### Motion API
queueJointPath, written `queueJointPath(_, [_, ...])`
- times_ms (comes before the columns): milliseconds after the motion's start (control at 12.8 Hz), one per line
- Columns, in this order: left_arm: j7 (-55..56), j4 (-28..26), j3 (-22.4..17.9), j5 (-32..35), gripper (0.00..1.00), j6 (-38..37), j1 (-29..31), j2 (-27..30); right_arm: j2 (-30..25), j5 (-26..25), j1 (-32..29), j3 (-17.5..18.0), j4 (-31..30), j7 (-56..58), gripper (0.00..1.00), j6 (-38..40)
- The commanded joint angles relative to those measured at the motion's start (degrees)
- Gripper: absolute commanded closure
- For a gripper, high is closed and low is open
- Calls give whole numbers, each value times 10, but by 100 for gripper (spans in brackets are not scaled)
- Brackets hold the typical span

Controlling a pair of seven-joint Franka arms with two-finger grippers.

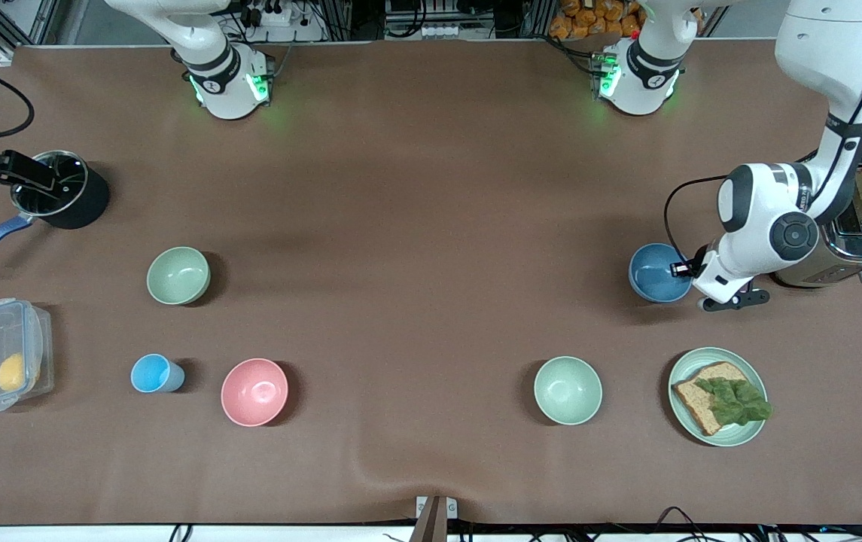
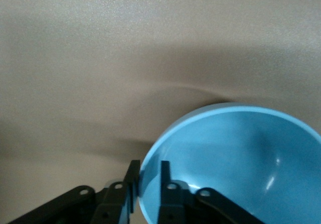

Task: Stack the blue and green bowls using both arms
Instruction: 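Lower the left gripper and grasp the rim of the blue bowl, then hold the blue bowl with the left gripper while the right gripper grasps the green bowl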

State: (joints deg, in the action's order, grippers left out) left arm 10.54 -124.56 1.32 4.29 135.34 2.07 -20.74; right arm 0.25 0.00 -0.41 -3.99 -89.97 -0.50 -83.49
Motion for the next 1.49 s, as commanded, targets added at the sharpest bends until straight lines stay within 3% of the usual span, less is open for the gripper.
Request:
queueJointPath(0, [13,7,3,7,100,5,0,-4,-2,7,-1,1,-1,-7,0,3])
queueJointPath(392, [11,20,9,7,100,-2,-1,10,-1,7,0,1,-2,-7,0,3])
queueJointPath(784, [1,87,21,7,100,-104,0,22,9,6,-2,1,-3,-6,0,-2])
queueJointPath(1176, [12,116,44,6,100,-129,0,27,154,8,-78,1,-4,85,0,-90])
queueJointPath(1412, [20,133,55,5,100,-130,-4,21,243,9,-90,2,-4,99,0,-158])
